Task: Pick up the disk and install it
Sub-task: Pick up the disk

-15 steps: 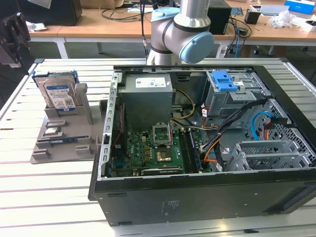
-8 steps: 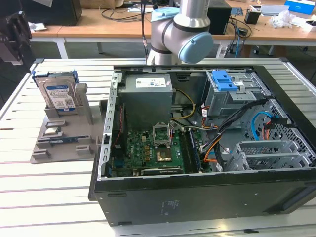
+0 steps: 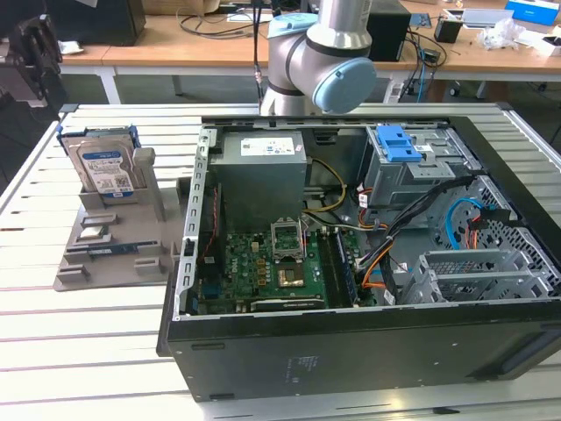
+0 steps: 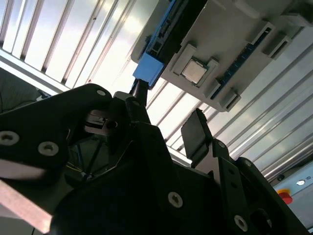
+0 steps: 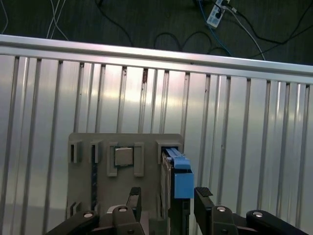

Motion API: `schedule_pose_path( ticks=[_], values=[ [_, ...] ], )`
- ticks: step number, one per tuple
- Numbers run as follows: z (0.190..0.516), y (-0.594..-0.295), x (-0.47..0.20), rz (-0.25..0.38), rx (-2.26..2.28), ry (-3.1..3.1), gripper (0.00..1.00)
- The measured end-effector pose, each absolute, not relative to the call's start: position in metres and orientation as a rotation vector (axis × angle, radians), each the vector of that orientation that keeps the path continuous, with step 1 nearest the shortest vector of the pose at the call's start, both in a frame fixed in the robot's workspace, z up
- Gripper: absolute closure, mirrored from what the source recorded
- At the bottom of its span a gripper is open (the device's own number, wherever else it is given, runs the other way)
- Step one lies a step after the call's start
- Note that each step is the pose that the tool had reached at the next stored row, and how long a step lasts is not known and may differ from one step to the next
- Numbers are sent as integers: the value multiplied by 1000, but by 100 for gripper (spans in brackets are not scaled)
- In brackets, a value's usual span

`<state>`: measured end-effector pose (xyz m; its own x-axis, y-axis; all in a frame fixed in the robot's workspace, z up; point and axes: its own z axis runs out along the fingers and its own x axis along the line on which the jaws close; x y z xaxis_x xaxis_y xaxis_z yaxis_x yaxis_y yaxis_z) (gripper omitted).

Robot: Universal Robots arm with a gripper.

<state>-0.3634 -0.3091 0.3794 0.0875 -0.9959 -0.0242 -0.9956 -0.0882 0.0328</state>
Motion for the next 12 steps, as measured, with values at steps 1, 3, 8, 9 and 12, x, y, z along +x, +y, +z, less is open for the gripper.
schedule_pose_path(
  ticks=[1, 3, 8, 9, 12],
  values=[
    [379, -309, -363, -63, 2311, -2116, 45],
    [379, -308, -363, -63, 2310, -2116, 45],
    [377, -302, -363, -63, 2311, -2116, 45],
    [377, -302, -363, -63, 2311, -2116, 45],
    [376, -300, -363, -63, 2310, -2116, 45]
  ],
)
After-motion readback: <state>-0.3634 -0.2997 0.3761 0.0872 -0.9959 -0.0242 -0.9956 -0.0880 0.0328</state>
